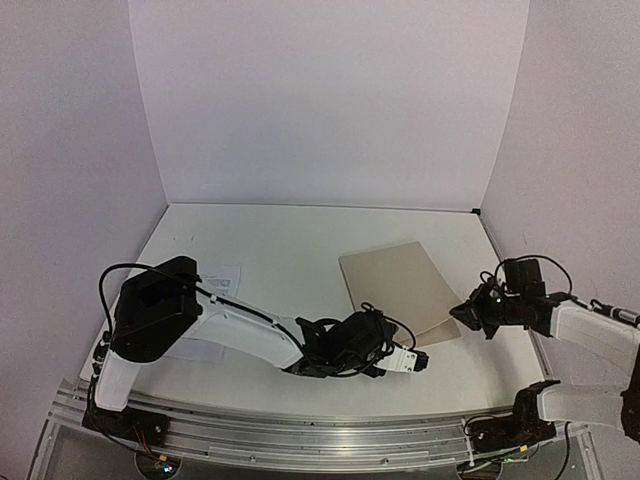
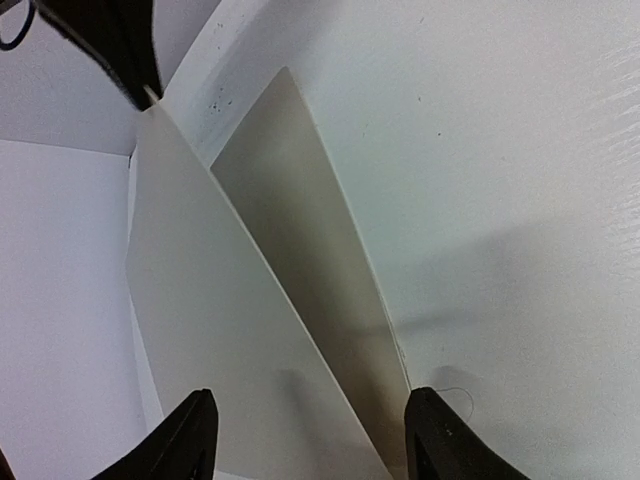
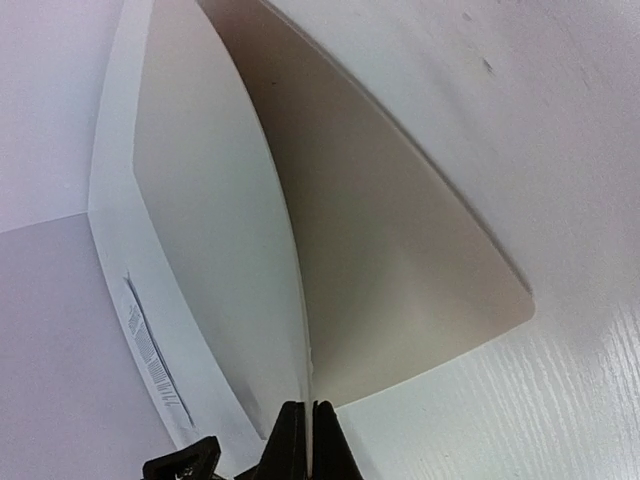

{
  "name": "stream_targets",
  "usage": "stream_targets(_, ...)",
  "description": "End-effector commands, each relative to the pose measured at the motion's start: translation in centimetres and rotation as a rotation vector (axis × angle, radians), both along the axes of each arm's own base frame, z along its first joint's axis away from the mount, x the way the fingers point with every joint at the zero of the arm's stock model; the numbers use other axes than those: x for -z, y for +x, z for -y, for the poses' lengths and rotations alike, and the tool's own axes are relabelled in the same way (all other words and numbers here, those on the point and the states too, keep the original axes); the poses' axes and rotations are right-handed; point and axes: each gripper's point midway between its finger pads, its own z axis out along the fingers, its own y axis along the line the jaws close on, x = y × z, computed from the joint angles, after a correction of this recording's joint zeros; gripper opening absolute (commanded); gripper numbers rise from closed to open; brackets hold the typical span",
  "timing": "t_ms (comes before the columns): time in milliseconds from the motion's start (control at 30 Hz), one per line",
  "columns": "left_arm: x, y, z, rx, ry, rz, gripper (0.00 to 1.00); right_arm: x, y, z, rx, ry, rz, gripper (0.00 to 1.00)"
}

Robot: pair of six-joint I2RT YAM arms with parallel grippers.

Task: Put the files into the folder

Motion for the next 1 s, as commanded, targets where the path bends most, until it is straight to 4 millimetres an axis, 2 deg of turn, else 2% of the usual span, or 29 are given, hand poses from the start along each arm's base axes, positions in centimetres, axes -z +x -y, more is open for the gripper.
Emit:
stream_targets(0, -7.9, -1.3, -0.8, 0.033, -0.096, -0.058, 0.76, -4.6, 1.6, 0.9, -0.057, -0.195, 0.07, 0.0)
stream_targets(67, -9.1, -1.8, -1.8, 0.045, -0.097, -0.111, 0.81, -6.4, 1.9, 0.5, -0.067, -0.231, 0.095, 0.0)
stream_targets(133, -9.2, -2.0, -3.5, 0.043, -0.068, -0.157, 0.85, -7.8, 1.9, -0.3, -0.085, -0.276, 0.106, 0.0)
stream_targets(267, -9.8, -1.5, -7.3, 0.0, -0.048, -0.367, 0.86, -10.9, 1.9, -3.0, -0.14, -0.361, 0.129, 0.0)
stream_targets(367, -11.4, 1.8, -10.4, -0.15, -0.119, -0.669, 0.85, -12.9, 1.8, -5.6, -0.179, -0.435, 0.152, 0.0)
stream_targets(500, -12.2, 7.3, -15.5, -0.388, -0.261, -0.952, 0.81, -15.8, 1.3, -9.9, -0.238, -0.567, 0.186, 0.0)
stream_targets(533, -12.1, 9.3, -17.4, -0.475, -0.317, -1.036, 0.8, -16.5, 1.3, -10.7, -0.24, -0.617, 0.202, 0.0)
stream_targets(633, -10.1, 13.0, -21.5, -0.657, -0.405, -1.197, 0.74, -17.5, 1.1, -13.6, -0.267, -0.742, 0.227, 0.0)
stream_targets(733, -7.2, 15.3, -23.8, -0.827, -0.439, -1.302, 0.67, -17.4, 1.0, -16.4, -0.289, -0.831, 0.259, 0.0)
stream_targets(833, -3.9, 16.7, -24.4, -0.927, -0.42, -1.397, 0.61, -17.3, 0.5, -19.4, -0.334, -0.862, 0.306, 0.0)
stream_targets(900, -2.6, 18.1, -24.9, -0.985, -0.428, -1.427, 0.58, -17.5, 0.1, -21.6, -0.373, -0.895, 0.354, 0.0)
stream_targets(967, -2.5, 20.2, -25.7, -1.015, -0.499, -1.454, 0.59, -17.9, -0.6, -23.6, -0.403, -0.942, 0.409, 0.0)
